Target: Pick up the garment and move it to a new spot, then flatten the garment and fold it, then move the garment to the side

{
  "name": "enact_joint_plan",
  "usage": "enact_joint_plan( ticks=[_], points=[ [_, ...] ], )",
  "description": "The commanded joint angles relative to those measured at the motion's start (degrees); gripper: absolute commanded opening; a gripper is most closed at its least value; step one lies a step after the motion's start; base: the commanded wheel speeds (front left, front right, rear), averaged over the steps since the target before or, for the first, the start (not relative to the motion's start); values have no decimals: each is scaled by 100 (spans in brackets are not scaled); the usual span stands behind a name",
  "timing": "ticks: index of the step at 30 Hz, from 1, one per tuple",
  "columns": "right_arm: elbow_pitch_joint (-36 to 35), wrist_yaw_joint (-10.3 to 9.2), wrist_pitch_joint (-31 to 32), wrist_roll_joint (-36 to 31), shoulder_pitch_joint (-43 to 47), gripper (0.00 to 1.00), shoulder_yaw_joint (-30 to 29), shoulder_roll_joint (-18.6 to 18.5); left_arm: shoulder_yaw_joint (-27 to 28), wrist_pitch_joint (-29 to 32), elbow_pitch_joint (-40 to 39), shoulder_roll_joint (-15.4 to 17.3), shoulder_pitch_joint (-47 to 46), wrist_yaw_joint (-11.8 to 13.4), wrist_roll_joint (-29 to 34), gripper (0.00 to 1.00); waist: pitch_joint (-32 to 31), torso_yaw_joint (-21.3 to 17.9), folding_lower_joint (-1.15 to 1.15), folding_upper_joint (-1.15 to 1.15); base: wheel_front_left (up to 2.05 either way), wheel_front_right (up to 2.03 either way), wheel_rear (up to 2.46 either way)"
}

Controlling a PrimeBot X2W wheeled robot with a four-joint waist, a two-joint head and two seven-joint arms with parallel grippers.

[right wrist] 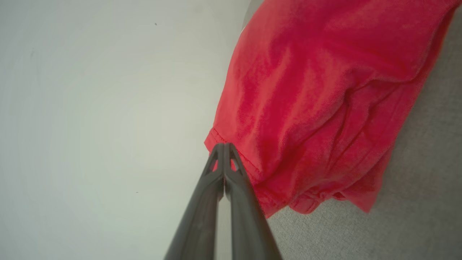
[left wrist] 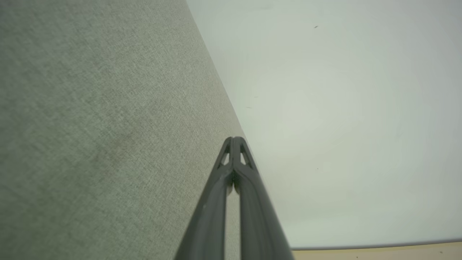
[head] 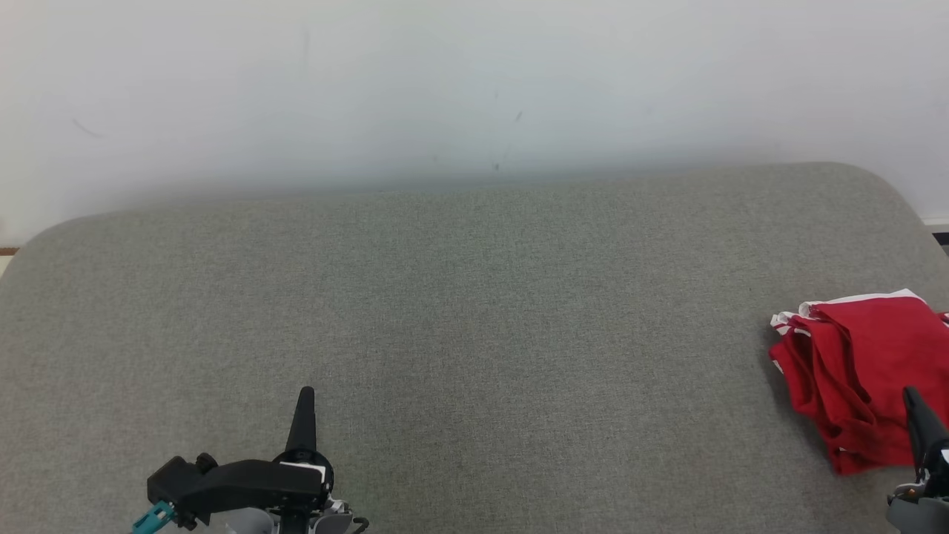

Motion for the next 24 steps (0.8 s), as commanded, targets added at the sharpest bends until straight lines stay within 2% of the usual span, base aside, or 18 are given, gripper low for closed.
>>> enact_joint_plan(
  ticks=[1,24],
  points=[
    [43,3,48,134,-127,0,-73,-52,-12,-34,34,-1,-135,-64,-182,0,2,0,0,0,0,0,0],
    [592,2,346,1068,-467,0,-570,-36,-137,-96,470,-137,-435,-369,-1257,0,29,4,0,0,0,0,0]
  ],
)
